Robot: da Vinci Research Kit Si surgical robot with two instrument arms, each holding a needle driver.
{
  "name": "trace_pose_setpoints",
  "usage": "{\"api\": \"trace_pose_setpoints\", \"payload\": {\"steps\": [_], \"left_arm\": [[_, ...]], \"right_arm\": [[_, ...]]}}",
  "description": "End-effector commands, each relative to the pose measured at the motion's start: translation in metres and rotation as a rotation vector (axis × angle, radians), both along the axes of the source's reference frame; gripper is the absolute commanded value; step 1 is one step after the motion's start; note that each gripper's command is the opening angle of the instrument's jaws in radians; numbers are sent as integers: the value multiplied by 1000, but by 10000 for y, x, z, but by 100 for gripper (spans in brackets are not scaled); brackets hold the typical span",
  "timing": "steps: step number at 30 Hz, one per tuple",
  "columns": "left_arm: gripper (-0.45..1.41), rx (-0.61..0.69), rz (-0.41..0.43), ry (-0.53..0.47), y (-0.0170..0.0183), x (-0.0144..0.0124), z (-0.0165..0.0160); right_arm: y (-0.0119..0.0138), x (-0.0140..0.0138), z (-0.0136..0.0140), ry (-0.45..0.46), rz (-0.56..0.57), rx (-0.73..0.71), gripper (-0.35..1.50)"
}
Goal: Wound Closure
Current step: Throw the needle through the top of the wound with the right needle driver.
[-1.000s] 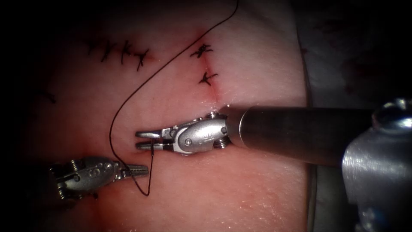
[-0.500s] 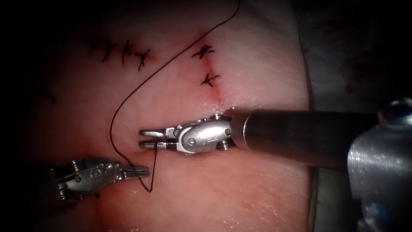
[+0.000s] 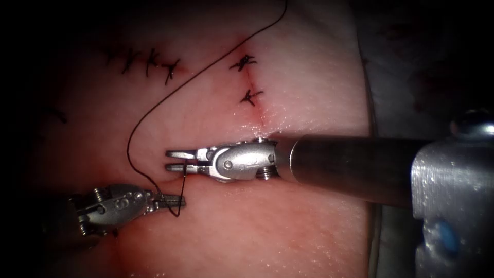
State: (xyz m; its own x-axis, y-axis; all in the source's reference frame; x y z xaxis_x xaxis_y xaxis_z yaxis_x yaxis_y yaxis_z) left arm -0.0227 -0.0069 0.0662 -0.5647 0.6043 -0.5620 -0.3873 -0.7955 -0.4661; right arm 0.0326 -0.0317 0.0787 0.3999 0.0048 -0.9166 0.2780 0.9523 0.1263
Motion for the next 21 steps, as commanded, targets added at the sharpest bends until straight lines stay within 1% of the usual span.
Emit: {"api": "trace_pose_setpoints", "payload": {"steps": [1,2,7,14,21], "left_arm": [[-45,-1,-1,-5,1,-7,9],[-45,-2,0,-11,0,-12,15],[-45,-9,14,-20,-10,-19,34],[-45,11,55,-4,-33,-18,48],[-45,28,80,14,-52,-12,54]], "right_arm": [[10,11,-10,16,26,9,-35],[19,15,-21,30,52,20,-35],[41,32,-44,60,110,67,-35],[70,52,-58,69,173,125,-35],[89,58,-70,73,209,173,-35]]}}
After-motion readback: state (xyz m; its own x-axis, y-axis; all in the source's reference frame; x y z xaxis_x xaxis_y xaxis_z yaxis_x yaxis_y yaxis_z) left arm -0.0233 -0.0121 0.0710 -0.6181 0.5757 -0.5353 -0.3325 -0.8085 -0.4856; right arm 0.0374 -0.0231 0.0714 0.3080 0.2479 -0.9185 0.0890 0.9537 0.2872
